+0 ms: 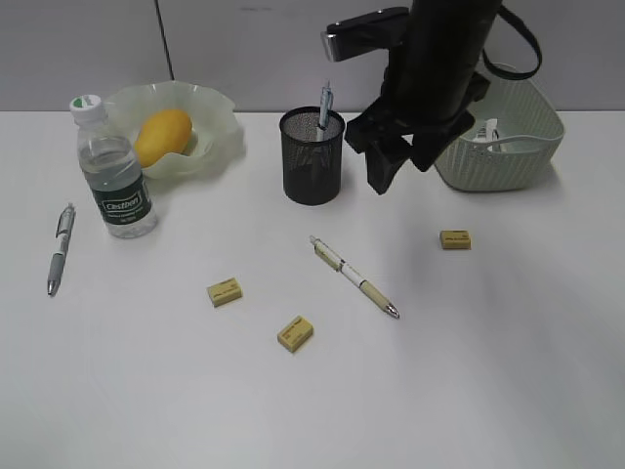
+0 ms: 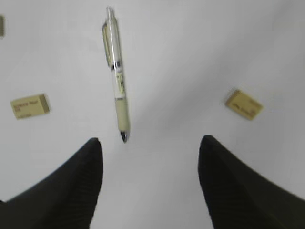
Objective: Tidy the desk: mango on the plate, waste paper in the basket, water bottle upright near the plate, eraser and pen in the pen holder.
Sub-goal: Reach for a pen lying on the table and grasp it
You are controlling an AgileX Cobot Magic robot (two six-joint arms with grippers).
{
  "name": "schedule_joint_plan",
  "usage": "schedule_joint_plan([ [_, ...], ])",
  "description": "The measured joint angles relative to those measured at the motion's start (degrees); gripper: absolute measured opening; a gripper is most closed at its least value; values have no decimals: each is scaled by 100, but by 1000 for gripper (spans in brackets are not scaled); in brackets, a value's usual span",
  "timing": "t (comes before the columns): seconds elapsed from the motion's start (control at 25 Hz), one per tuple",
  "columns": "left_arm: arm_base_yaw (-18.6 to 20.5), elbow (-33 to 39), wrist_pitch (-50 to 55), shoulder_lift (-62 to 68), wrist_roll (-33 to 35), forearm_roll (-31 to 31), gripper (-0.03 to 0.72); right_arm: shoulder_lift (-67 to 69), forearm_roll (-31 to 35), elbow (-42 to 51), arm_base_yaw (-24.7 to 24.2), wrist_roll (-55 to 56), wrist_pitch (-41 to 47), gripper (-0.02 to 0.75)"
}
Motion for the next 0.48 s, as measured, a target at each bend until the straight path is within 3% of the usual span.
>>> schedule_joint_plan([
  [0.24,0,0,0,0,0,0,502,-559,-133,243,0,277,279,501],
  [0.48,0,0,0,0,0,0,502,-1880,-142,1411,0,394,288,501],
])
